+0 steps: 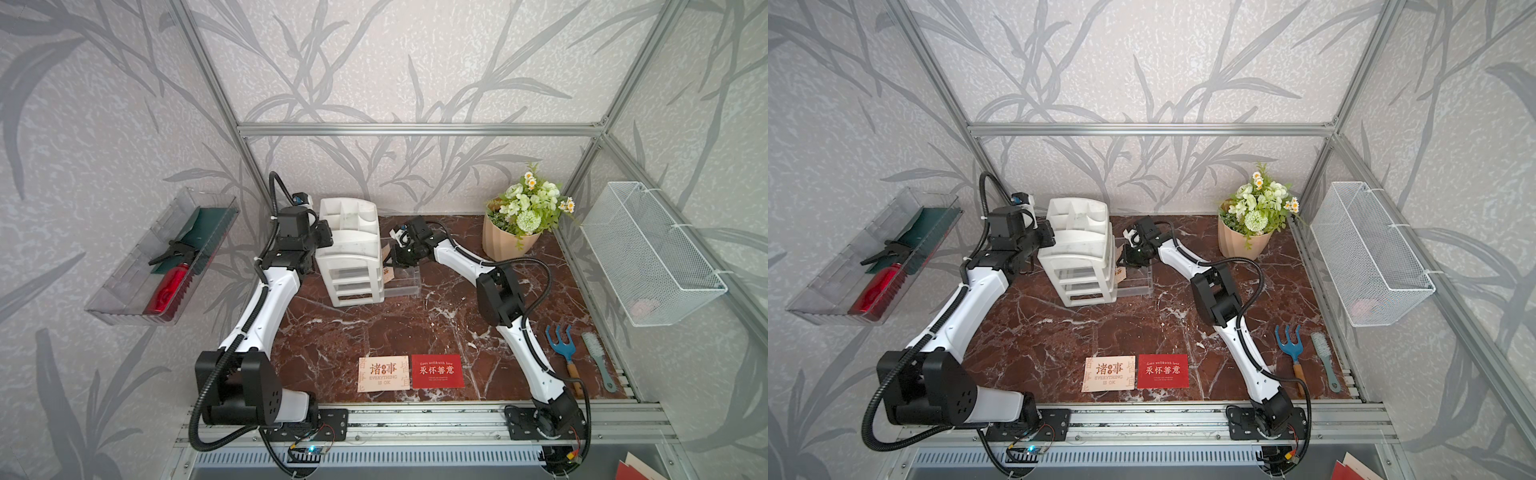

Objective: Take the postcards out of the drawer
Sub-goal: Pick up the postcard from the drawer.

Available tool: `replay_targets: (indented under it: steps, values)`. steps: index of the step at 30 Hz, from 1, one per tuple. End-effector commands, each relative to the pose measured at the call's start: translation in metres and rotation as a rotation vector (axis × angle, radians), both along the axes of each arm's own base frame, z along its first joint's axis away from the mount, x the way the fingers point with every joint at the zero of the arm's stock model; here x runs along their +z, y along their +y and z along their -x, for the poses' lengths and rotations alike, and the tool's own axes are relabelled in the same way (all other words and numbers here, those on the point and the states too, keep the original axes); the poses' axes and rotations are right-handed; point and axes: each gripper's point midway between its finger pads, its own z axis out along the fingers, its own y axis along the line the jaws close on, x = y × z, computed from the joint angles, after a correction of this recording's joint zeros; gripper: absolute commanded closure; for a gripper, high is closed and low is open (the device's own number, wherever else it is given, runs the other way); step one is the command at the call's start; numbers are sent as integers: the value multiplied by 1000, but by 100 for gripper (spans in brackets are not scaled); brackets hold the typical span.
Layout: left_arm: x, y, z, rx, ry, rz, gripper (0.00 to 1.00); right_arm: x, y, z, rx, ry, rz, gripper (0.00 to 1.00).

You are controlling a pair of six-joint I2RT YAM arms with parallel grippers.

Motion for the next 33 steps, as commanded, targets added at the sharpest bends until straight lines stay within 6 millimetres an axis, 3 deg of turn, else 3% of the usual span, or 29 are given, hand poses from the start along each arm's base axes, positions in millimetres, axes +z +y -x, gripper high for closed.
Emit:
replay_targets:
  steps: [1, 5, 12, 25, 29, 33]
  values:
    - [-82, -20, 33, -103, 305, 9, 100, 11, 0, 1, -1, -18, -13, 85]
    - [-70, -19, 31, -93, 284, 9, 97, 29, -2, -3, -9, -56, -13, 91]
    - [-44, -16, 28, -85, 245, 4, 76, 67, -22, -12, -22, -124, -17, 95]
    - [1, -11, 29, -64, 155, -13, 68, 117, -58, -7, -5, -223, 31, 96]
    - [20, -9, 35, -65, 115, -21, 67, 137, -74, 4, 60, -274, 61, 96]
    - [46, -19, 49, -123, 46, -3, 67, 157, -99, 29, 200, -336, 151, 96]
